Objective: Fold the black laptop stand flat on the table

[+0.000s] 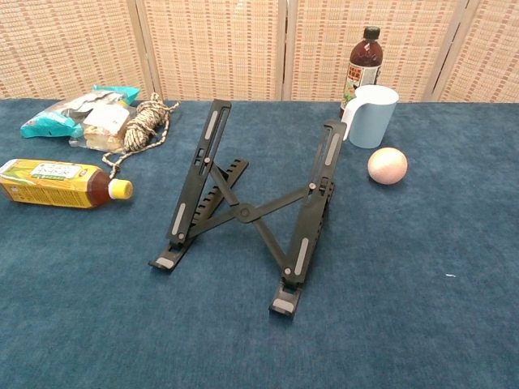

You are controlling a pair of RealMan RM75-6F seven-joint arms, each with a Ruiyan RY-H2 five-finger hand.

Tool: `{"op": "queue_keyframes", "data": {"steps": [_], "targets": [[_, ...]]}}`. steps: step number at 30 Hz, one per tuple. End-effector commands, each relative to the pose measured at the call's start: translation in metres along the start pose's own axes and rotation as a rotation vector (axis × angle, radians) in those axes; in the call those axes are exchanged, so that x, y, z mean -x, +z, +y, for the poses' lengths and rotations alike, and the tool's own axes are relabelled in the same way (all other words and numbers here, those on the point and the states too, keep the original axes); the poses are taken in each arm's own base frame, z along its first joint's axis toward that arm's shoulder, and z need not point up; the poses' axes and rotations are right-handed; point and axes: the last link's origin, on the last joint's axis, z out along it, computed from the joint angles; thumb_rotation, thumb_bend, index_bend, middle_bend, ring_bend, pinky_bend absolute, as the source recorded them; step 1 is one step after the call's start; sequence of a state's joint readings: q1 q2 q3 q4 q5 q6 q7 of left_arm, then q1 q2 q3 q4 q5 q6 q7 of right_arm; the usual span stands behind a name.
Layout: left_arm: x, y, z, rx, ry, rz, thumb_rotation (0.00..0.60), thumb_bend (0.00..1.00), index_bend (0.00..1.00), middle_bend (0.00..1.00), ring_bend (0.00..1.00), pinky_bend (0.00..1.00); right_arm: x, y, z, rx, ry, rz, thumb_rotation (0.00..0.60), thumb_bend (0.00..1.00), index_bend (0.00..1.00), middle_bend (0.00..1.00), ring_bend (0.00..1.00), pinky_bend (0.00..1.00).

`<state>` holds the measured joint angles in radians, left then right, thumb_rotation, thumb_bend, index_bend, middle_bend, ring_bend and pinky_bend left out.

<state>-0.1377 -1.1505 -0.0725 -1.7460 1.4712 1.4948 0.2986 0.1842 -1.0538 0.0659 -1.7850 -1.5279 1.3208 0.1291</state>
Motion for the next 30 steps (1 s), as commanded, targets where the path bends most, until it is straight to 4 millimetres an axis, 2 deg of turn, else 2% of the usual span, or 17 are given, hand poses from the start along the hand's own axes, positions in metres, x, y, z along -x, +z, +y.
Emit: {"op": "queue_keyframes", "data": {"steps": [1,6,16,30], "targets": [[0.000,-0.001,0.000,0.001,0.000,-0.002,0.600,0.13,0.12,0.08,0.06,0.04,0.002,0.019,-0.014,-0.066,0.103,-0.062,0.600,0.15,0.01,0.16,0.11,0.17],[0.000,-0.003,0.000,0.000,-0.002,-0.005,0.600,0.13,0.12,0.08,0.06,0.04,0.010,0.043,-0.030,-0.130,0.254,-0.169,0.600,0.21,0.00,0.11,0.07,0.17],[-0.001,-0.004,0.000,0.002,-0.004,-0.005,0.600,0.13,0.12,0.08,0.06,0.04,0.033,0.090,-0.058,-0.206,0.474,-0.275,0.600,0.20,0.00,0.09,0.03,0.14],[0.001,-0.004,0.000,0.006,-0.007,-0.022,0.600,0.13,0.12,0.08,0.06,0.04,0.062,0.138,-0.079,-0.172,0.733,-0.330,0.600,0.20,0.00,0.09,0.02,0.10]]}}
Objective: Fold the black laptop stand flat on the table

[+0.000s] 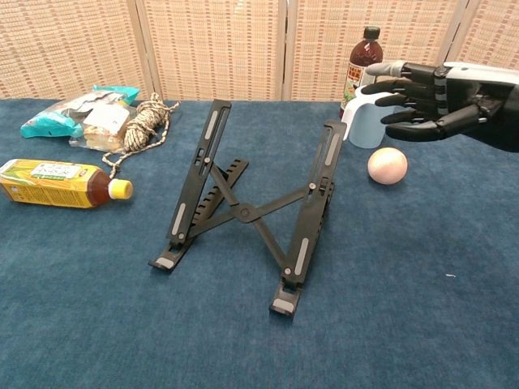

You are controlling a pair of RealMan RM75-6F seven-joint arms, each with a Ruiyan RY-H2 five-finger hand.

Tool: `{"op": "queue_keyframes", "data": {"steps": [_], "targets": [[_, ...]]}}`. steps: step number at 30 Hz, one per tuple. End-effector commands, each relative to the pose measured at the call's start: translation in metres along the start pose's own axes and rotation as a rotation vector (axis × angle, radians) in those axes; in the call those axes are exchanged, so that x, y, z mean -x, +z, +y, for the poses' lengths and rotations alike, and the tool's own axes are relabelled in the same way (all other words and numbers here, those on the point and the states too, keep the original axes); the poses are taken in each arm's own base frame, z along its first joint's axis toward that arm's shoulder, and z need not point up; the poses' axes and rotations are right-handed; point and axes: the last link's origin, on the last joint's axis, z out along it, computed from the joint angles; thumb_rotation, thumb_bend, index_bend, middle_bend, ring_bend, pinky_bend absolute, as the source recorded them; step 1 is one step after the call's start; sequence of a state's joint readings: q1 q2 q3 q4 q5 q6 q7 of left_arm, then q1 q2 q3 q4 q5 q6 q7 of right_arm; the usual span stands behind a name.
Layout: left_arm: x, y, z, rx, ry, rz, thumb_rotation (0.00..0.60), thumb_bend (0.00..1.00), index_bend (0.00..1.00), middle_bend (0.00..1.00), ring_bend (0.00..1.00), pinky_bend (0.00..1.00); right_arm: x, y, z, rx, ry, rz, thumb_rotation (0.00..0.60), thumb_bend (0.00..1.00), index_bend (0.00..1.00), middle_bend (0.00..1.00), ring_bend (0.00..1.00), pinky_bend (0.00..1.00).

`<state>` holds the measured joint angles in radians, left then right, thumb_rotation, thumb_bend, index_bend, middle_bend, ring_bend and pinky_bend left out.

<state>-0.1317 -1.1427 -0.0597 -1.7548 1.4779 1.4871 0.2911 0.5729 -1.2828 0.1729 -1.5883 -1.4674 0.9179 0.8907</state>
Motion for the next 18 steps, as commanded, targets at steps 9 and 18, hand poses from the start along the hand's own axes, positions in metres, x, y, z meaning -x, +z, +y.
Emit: {"op": "queue_keyframes", "data": {"steps": [9,18], "targets": [[0.001,-0.001,0.001,0.001,-0.002,-0.006,0.600,0.13,0.12,0.08,0.06,0.04,0.022,0.044,-0.001,-0.002,0.175,-0.036,0.600,0.21,0.00,0.10,0.02,0.10],[0.000,-0.002,0.001,0.000,-0.001,-0.011,0.600,0.13,0.12,0.08,0.06,0.04,0.039,0.065,-0.006,-0.023,0.305,-0.080,0.600,0.21,0.00,0.12,0.02,0.10]]}}
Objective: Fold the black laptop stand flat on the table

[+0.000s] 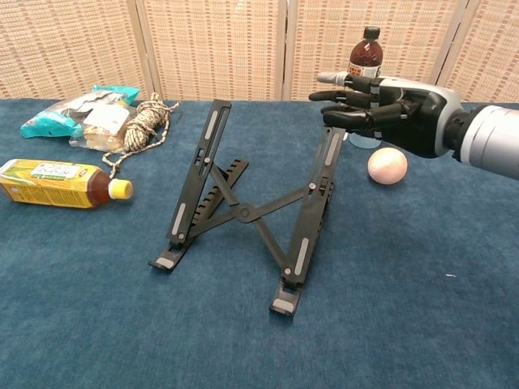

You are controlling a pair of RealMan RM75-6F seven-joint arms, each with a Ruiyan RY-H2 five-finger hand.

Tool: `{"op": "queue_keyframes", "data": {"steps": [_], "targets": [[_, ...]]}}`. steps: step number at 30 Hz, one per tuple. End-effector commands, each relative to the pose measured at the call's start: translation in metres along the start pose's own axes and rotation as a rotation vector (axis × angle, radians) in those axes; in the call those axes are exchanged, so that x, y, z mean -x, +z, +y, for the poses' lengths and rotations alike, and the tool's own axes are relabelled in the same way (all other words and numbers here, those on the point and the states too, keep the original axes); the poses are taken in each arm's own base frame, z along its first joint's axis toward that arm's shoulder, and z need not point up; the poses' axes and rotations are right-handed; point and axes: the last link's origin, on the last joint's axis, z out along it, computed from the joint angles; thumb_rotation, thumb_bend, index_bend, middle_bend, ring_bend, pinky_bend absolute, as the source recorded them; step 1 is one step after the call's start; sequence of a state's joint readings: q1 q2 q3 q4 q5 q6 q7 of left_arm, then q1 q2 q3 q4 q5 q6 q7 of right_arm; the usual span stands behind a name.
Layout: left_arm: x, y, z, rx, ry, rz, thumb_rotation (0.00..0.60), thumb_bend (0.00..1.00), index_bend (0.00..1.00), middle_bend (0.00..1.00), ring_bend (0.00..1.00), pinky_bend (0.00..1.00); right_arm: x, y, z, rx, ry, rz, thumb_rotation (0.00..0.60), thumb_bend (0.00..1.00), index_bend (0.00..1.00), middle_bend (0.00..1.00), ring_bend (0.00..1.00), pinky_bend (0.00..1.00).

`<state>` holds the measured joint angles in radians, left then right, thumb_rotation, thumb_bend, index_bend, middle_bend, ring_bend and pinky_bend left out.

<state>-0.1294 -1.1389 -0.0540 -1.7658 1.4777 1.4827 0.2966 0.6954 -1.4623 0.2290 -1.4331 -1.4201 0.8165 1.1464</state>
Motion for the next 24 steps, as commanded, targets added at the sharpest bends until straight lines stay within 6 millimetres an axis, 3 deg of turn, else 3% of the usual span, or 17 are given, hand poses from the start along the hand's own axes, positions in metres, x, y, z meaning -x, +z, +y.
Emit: {"op": "queue_keyframes", "data": {"steps": [1,6,13,24], "targets": [[0.000,0.000,0.000,-0.003,-0.001,0.000,0.600,0.13,0.12,0.08,0.06,0.04,0.008,0.005,-0.002,-0.016,0.035,-0.029,0.600,0.21,0.00,0.12,0.02,0.10],[0.001,-0.001,-0.001,-0.006,0.000,-0.005,0.600,0.13,0.12,0.08,0.06,0.04,0.013,0.001,-0.005,-0.048,0.065,-0.064,0.600,0.21,0.00,0.13,0.03,0.10],[0.001,-0.001,0.000,-0.006,0.002,-0.009,0.600,0.13,0.12,0.08,0.06,0.04,0.019,-0.021,-0.022,-0.131,0.073,-0.138,0.600,0.21,0.00,0.14,0.04,0.11],[0.002,0.000,0.002,0.000,0.000,-0.013,0.600,0.13,0.12,0.08,0.06,0.04,0.046,-0.056,-0.048,-0.203,0.056,-0.294,0.600,0.21,0.00,0.14,0.04,0.11]]}}
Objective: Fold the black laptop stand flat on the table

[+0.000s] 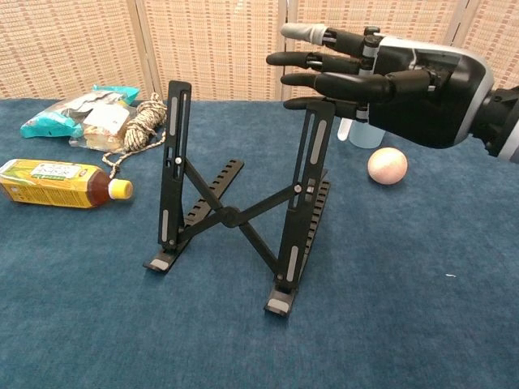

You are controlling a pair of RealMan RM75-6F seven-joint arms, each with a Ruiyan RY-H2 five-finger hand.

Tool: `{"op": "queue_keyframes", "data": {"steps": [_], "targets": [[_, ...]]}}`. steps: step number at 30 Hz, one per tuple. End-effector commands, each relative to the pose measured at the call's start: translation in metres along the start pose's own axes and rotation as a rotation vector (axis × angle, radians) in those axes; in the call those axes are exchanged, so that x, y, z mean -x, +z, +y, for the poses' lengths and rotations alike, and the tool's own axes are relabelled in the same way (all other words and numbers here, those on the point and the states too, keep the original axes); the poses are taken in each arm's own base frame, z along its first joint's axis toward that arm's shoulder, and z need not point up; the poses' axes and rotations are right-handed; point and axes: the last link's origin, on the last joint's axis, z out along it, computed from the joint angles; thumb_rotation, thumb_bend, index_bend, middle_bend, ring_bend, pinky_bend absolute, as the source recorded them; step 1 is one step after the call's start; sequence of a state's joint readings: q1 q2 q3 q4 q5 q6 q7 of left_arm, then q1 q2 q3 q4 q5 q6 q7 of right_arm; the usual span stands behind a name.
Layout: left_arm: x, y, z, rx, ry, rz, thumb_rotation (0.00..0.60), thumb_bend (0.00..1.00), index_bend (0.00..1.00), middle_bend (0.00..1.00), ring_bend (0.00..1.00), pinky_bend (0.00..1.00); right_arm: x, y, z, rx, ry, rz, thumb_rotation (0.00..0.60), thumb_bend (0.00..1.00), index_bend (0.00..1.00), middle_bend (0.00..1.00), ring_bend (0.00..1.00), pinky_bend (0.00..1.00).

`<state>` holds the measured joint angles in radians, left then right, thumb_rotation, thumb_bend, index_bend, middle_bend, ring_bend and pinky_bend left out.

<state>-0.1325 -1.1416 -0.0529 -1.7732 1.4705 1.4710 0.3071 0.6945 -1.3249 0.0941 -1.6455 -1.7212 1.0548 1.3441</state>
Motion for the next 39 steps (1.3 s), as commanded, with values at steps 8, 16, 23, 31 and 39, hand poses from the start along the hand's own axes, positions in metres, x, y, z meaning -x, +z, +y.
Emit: {"op": "queue_keyframes", "data": {"steps": [8,16,23,31,39], "targets": [[0.001,-0.002,-0.002,-0.008,-0.001,-0.004,0.600,0.13,0.12,0.08,0.06,0.04,0.028,-0.010,-0.015,-0.003,-0.009,-0.108,0.600,0.21,0.00,0.14,0.04,0.11],[0.001,-0.004,-0.004,-0.010,-0.007,0.001,0.600,0.13,0.12,0.08,0.06,0.04,0.045,-0.012,-0.021,-0.002,-0.009,-0.165,0.600,0.21,0.00,0.13,0.04,0.11],[0.004,-0.006,-0.005,-0.013,-0.013,-0.003,0.600,0.13,0.12,0.08,0.06,0.04,0.054,-0.019,-0.028,-0.013,-0.035,-0.193,0.600,0.21,0.00,0.13,0.04,0.11],[0.004,-0.006,-0.006,-0.011,-0.015,0.001,0.600,0.13,0.12,0.08,0.06,0.04,0.061,-0.026,-0.029,0.001,-0.036,-0.211,0.600,0.21,0.00,0.13,0.04,0.11],[0.004,-0.007,-0.006,-0.014,-0.017,0.000,0.600,0.13,0.12,0.08,0.06,0.04,0.059,-0.029,-0.033,-0.019,-0.058,-0.203,0.600,0.21,0.00,0.13,0.04,0.11]]}}
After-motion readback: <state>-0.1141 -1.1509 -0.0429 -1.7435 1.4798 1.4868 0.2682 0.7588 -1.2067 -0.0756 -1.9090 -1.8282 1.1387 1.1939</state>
